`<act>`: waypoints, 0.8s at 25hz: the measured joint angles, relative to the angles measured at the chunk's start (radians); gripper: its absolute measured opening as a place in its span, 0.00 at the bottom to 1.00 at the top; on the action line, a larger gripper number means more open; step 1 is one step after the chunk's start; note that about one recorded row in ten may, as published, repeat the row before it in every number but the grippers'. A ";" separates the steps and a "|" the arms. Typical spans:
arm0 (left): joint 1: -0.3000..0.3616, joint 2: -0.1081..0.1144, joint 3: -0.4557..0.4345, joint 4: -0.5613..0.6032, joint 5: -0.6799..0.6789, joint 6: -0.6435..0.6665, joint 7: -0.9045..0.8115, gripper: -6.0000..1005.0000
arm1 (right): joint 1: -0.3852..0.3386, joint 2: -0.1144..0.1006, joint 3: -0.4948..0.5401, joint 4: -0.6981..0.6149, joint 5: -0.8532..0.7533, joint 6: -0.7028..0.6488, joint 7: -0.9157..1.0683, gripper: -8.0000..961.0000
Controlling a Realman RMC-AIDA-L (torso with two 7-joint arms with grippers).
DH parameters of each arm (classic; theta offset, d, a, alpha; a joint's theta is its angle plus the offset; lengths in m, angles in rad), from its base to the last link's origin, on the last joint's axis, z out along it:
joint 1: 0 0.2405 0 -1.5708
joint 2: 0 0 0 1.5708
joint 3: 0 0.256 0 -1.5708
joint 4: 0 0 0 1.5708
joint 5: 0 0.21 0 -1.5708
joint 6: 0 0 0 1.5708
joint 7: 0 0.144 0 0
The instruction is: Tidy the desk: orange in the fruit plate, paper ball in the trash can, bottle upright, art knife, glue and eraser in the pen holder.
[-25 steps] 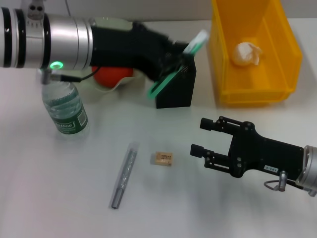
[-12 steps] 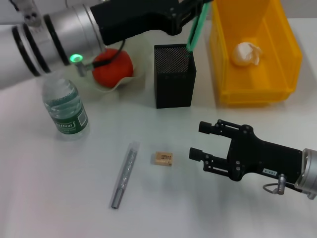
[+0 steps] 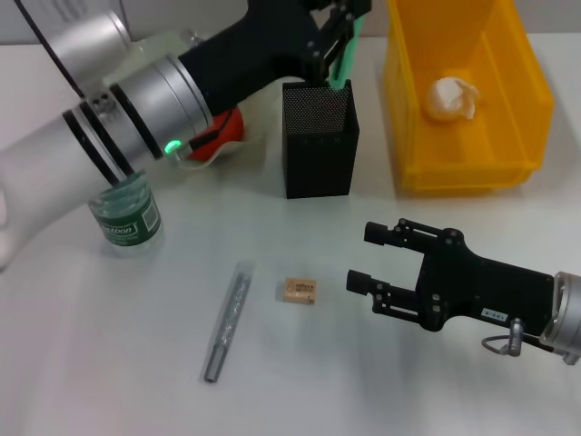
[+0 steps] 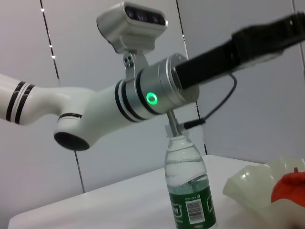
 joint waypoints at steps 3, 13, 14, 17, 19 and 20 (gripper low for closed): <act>0.000 0.000 0.033 -0.013 -0.044 -0.029 0.058 0.19 | 0.000 0.000 0.002 0.000 0.001 0.000 0.000 0.71; 0.003 0.000 0.065 -0.046 -0.064 -0.119 0.107 0.19 | 0.005 0.000 0.008 0.000 0.002 -0.004 0.000 0.71; 0.003 0.000 0.065 -0.052 -0.065 -0.123 0.108 0.19 | 0.006 0.000 0.008 0.000 0.002 -0.004 0.000 0.71; 0.005 0.000 0.076 -0.061 -0.066 -0.149 0.114 0.19 | 0.008 0.000 0.008 0.000 0.002 -0.004 0.000 0.71; 0.004 0.000 0.082 -0.062 -0.066 -0.161 0.117 0.19 | 0.010 0.000 0.008 0.000 0.002 -0.004 0.001 0.71; 0.001 0.000 0.096 -0.063 -0.067 -0.177 0.120 0.19 | 0.010 0.000 0.008 0.000 0.002 -0.004 0.001 0.71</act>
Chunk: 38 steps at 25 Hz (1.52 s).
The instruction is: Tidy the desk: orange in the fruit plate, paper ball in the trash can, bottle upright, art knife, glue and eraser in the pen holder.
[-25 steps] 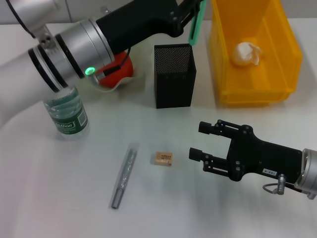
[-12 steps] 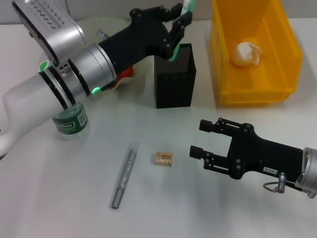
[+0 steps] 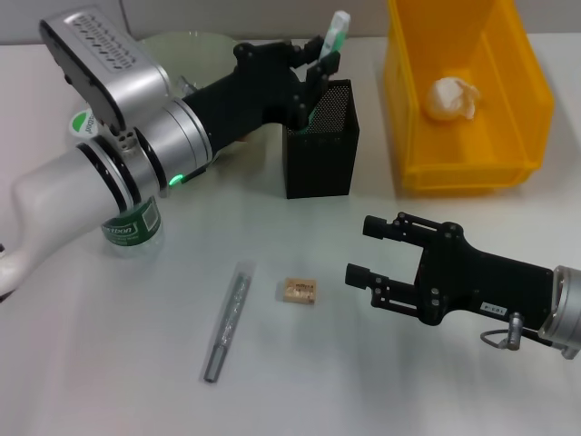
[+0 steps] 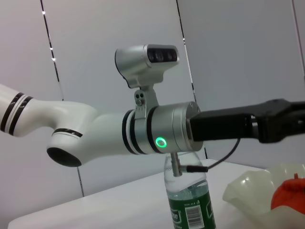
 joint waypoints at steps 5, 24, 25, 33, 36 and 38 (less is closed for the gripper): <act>-0.004 0.000 0.011 -0.008 -0.001 -0.009 0.000 0.19 | 0.001 0.000 -0.001 0.000 0.000 0.000 0.003 0.71; 0.019 0.000 0.026 0.000 -0.001 0.005 0.023 0.29 | -0.007 0.000 0.000 0.000 0.000 -0.006 0.002 0.71; 0.019 0.000 0.026 0.000 -0.001 0.005 0.023 0.30 | -0.008 0.000 0.000 0.000 0.000 -0.006 0.002 0.71; 0.141 0.051 -0.035 0.227 0.184 0.298 -0.291 0.39 | -0.008 -0.001 0.000 -0.004 0.000 -0.013 0.000 0.71; 0.157 0.063 -0.136 0.271 0.325 0.418 -0.445 0.49 | -0.008 -0.003 0.000 -0.006 0.000 -0.015 0.000 0.71; 0.159 0.068 -0.219 0.277 0.420 0.524 -0.537 0.57 | -0.007 -0.003 0.000 -0.007 0.000 -0.020 0.000 0.71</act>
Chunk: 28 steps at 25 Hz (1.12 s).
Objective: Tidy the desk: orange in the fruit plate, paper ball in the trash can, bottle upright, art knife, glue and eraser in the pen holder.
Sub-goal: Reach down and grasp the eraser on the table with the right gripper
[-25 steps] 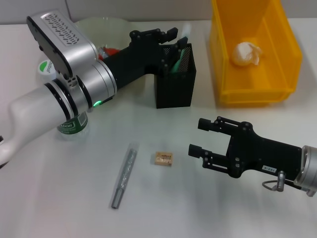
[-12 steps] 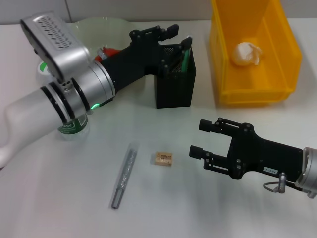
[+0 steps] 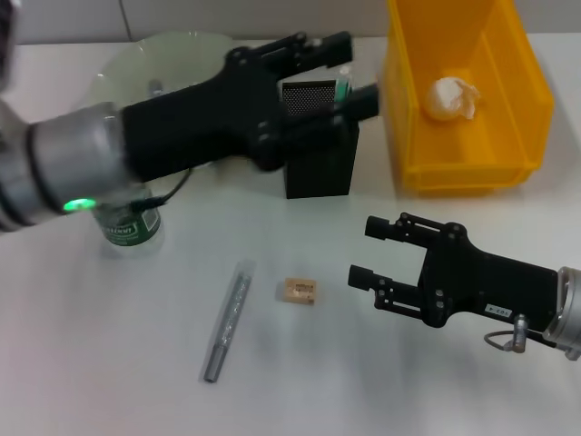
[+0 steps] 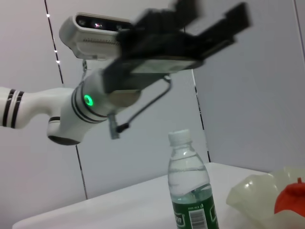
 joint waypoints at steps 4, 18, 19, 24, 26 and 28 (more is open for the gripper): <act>0.004 0.004 -0.195 0.004 0.181 0.236 -0.133 0.65 | 0.001 -0.001 0.003 -0.004 0.000 -0.005 0.000 0.71; 0.060 -0.023 -0.420 0.199 0.684 0.336 -0.304 0.64 | -0.005 -0.003 0.017 -0.028 0.000 -0.019 0.000 0.70; 0.060 -0.030 -0.428 0.190 0.701 0.332 -0.292 0.64 | -0.006 -0.003 0.017 -0.031 0.000 -0.021 0.003 0.70; 0.074 -0.052 -0.468 0.130 0.747 0.323 -0.187 0.65 | -0.018 -0.004 0.025 -0.058 0.000 -0.045 0.015 0.70; 0.083 -0.053 -0.479 0.118 0.748 0.317 -0.172 0.66 | -0.023 -0.004 0.026 -0.064 0.000 -0.049 0.020 0.70; 0.092 -0.053 -0.493 0.114 0.748 0.311 -0.170 0.66 | -0.024 -0.004 0.027 -0.068 0.000 -0.052 0.025 0.70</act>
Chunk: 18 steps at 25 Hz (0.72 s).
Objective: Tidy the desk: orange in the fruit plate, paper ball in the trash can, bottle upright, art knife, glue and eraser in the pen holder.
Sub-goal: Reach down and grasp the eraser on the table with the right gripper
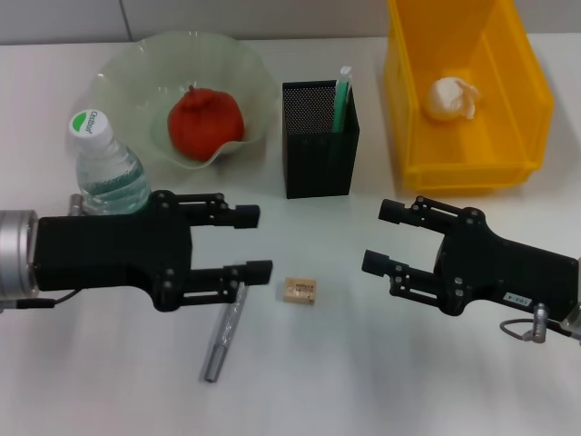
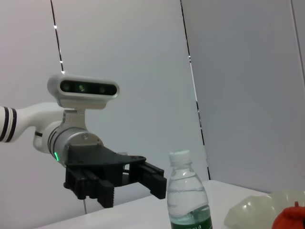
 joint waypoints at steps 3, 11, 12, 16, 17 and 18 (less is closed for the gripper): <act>0.012 0.001 -0.027 0.000 -0.001 0.005 -0.001 0.67 | -0.004 0.000 0.001 -0.027 -0.003 -0.002 0.033 0.70; 0.025 -0.002 -0.050 -0.065 -0.035 0.026 0.092 0.81 | 0.005 -0.008 -0.005 -0.392 -0.255 -0.007 0.540 0.70; 0.024 -0.002 -0.050 -0.089 -0.052 0.033 0.114 0.81 | 0.012 -0.005 -0.009 -0.478 -0.313 -0.007 0.639 0.70; 0.021 -0.001 -0.060 -0.175 -0.105 0.049 0.193 0.81 | 0.058 0.000 -0.039 -0.665 -0.437 -0.020 0.856 0.70; 0.022 -0.001 -0.063 -0.185 -0.112 0.051 0.202 0.81 | 0.077 0.000 -0.048 -0.695 -0.462 -0.025 0.898 0.70; 0.024 -0.002 -0.069 -0.216 -0.134 0.062 0.233 0.81 | 0.096 0.000 -0.056 -0.717 -0.485 -0.029 0.936 0.70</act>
